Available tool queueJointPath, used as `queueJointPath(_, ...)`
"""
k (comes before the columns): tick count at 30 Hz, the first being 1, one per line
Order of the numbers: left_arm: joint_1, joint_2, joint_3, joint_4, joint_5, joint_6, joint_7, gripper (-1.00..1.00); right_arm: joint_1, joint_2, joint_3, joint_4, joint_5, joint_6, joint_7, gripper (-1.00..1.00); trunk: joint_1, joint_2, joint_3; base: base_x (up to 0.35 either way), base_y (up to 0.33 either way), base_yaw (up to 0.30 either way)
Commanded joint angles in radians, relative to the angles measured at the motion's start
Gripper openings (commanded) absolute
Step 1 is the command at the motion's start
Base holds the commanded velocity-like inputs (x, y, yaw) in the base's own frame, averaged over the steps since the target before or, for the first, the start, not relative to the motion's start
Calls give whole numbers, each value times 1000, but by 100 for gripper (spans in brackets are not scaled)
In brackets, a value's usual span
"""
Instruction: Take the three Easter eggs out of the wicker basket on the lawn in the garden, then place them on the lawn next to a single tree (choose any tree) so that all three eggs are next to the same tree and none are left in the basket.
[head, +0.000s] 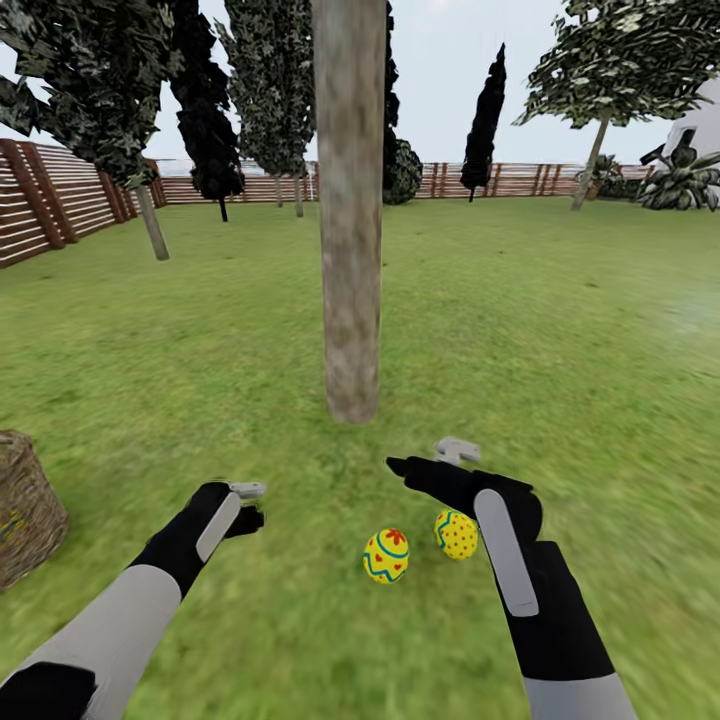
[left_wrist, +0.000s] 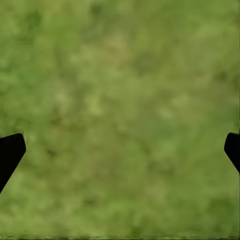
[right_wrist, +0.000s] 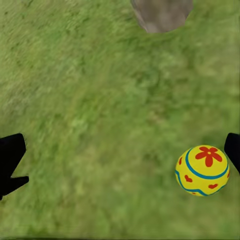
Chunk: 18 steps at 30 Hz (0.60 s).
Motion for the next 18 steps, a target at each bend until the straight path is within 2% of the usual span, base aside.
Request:
queueJointPath(1,-1,4,-6,18,7,2,-8,100,-1,0,5,-1,-10,3,-10,100,-4,7,1,0,0,180)
queueJointPath(11,-2,32,-6,51,3,3,-53,100,-1,0,36,2,-10,3,-12,100,-42,77,20,0,0,178)
queueJointPath(18,-1,36,-8,53,1,3,-55,100,-1,0,40,13,-10,2,-11,100,-69,126,33,0,0,176)
